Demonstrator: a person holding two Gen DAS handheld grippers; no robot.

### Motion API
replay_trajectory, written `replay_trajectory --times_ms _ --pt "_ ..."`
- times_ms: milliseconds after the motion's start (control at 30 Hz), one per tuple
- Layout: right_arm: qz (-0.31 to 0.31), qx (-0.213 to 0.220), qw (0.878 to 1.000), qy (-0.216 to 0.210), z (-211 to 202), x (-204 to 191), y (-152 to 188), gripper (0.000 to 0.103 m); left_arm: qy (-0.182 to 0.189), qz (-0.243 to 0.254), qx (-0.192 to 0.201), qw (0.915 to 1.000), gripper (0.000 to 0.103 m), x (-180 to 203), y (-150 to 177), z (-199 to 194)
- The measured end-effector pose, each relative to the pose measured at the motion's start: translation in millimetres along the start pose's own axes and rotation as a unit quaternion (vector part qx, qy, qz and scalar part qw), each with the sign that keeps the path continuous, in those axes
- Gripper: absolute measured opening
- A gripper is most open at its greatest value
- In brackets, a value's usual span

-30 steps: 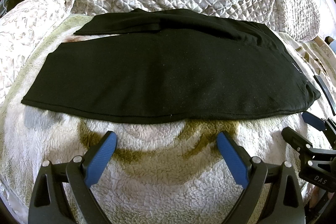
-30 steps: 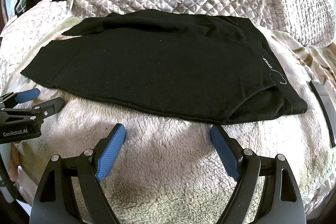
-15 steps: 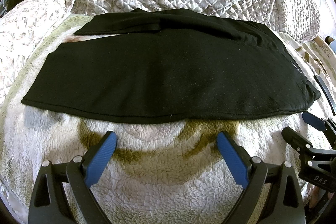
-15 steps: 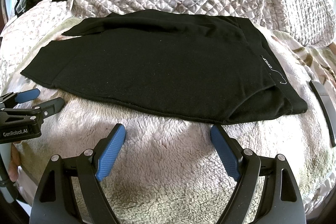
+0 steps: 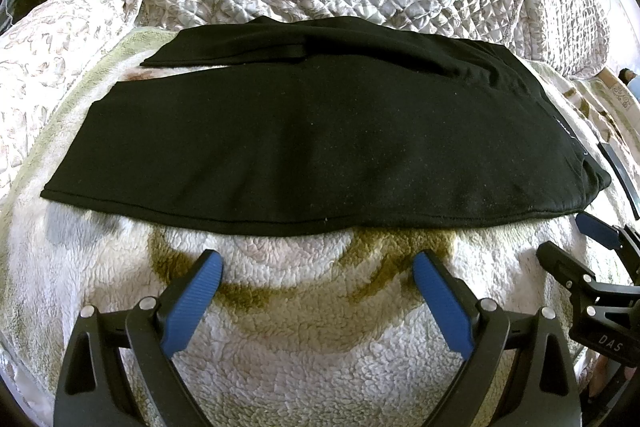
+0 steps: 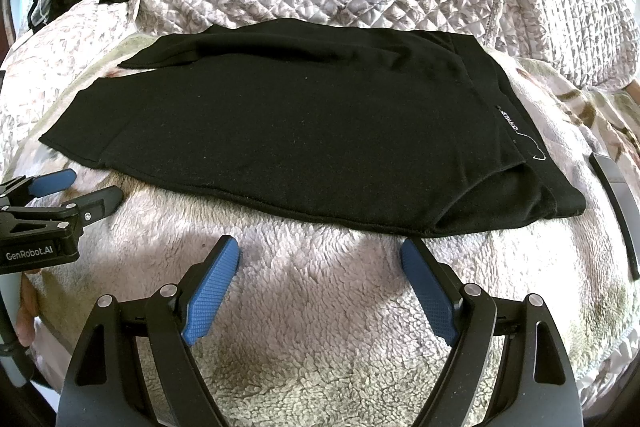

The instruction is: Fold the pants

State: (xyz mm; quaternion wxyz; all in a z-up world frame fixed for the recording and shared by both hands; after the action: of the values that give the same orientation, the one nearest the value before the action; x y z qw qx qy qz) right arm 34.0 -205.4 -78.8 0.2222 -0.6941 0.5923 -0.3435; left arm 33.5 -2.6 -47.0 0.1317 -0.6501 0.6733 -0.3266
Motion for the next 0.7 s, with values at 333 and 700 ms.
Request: replay_trajectory --times_ms 333,700 --pt "0.0 0.001 1.0 0.0 1.0 -0.3 1.2 0.083 0.0 0.0 0.0 1.0 0.098 -0.2 0.0 0.0" --pt "-0.004 -0.002 1.0 -0.005 -1.0 0.6 -1.3 0.083 0.0 0.002 0.004 1.0 0.098 1.8 0.3 -0.4"
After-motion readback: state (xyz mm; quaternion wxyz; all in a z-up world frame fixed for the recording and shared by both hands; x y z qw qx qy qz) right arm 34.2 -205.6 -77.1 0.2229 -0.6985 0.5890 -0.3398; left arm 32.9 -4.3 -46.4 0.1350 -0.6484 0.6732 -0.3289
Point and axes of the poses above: each gripper's, at about its wrist camera, not at the fingertips, and z roughly the way its jaws point, x to its right, y to its underside, the point moved 6 cm from there along z, roughly the way its jaws point, and after that the axes turned 15 degrees about y, right-handed, at the moved point
